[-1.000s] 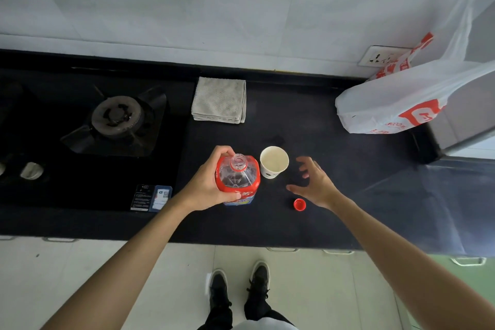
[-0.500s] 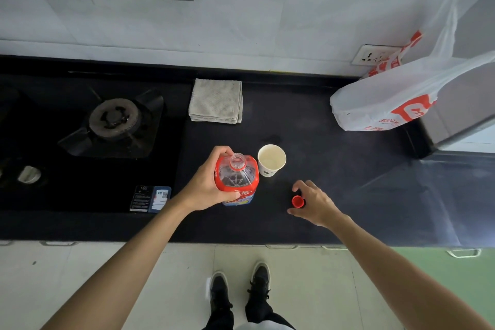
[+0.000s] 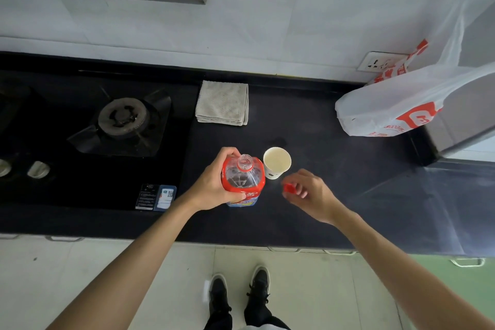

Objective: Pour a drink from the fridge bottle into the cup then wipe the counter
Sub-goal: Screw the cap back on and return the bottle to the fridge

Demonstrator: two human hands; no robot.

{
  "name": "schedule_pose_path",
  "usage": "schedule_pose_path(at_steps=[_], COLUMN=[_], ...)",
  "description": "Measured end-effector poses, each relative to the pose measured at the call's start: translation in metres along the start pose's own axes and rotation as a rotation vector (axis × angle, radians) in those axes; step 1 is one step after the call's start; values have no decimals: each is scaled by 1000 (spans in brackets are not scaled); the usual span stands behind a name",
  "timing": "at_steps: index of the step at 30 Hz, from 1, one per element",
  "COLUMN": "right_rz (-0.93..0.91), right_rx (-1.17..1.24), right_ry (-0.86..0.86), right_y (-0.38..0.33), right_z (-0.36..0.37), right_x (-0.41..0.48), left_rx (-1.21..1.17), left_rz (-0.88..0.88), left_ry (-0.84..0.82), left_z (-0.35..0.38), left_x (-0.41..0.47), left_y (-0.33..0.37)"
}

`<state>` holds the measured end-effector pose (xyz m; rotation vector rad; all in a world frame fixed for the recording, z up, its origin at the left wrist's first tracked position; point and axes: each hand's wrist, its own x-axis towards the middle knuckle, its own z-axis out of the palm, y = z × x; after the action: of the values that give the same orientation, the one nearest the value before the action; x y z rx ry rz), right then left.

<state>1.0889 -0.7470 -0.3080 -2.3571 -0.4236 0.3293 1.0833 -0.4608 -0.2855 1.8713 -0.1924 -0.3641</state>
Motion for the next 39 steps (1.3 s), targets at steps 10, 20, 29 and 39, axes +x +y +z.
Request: schedule_pose_path(at_steps=[10, 20, 29, 39], right_rz=[-250, -332, -591, -559], right_rx=[434, 209, -269, -269], right_ry=[111, 29, -210, -364], right_y=[-121, -126, -140, -148], right_z=[-44, -32, -53, -65], right_x=[31, 46, 58, 65], left_rx=[-22, -23, -25, -10], left_rz=[11, 3, -7, -19], left_ry=[-2, 4, -1, 1], left_z=[1, 3, 2, 3], left_x=[0, -1, -1, -1], left_y=[2, -1, -3, -1])
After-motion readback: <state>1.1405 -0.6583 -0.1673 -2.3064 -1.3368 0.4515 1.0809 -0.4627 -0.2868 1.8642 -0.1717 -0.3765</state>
